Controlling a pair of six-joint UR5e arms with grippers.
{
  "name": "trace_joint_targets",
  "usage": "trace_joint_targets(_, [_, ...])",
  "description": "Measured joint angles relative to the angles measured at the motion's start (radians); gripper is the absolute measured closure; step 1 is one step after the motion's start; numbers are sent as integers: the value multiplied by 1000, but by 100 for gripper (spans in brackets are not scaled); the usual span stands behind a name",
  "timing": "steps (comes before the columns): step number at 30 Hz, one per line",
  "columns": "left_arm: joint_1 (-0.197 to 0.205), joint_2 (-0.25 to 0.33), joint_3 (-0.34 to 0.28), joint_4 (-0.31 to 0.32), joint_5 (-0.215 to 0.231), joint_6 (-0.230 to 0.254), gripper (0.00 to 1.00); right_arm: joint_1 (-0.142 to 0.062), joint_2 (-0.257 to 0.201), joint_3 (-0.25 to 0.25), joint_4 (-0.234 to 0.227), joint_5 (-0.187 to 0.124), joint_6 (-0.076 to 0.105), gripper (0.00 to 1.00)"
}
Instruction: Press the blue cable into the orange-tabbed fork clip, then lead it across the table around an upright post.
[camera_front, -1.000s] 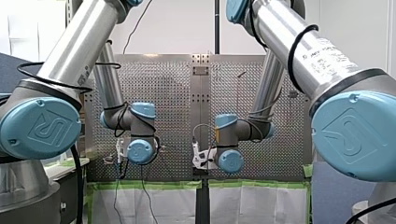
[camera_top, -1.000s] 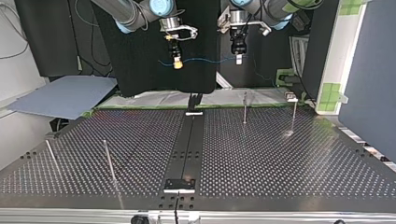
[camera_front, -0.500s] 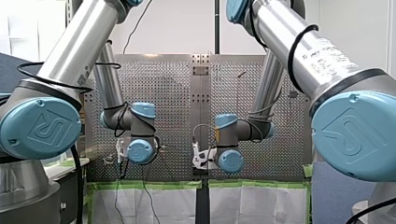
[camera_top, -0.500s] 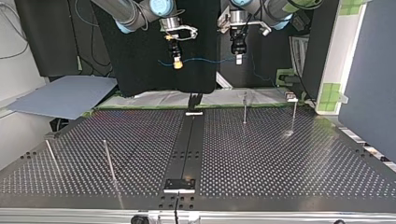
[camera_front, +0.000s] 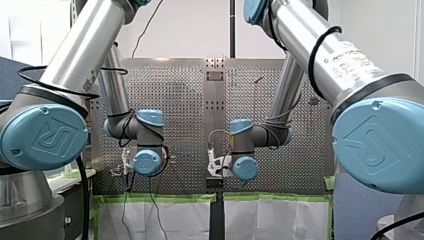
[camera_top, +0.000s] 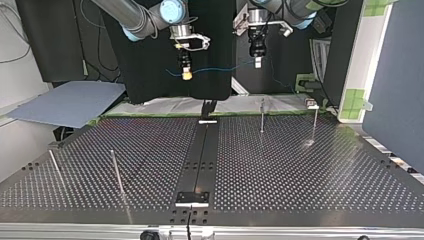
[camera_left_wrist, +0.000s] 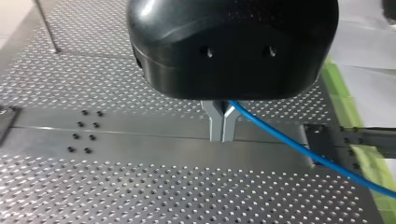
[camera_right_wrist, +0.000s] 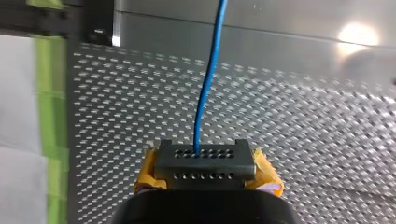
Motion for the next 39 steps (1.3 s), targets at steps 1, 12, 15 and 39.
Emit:
trace_joint_targets(1, [1,7,0,-5,-1,-6,98,-1,-7,-8,8,3,6,100])
trace_joint_targets(12, [17,115,-1,-64,20,-111,98,-16,-105,-65,87,-23,49,100])
trace_joint_targets(15, [22,139,-1,-64,25,-135,98,-19,-131,-66,86,-48,56,100])
trace_joint_targets(39, [129,-32,85,-51,100,-191,98,-13,17,-138,11,-153,64,100])
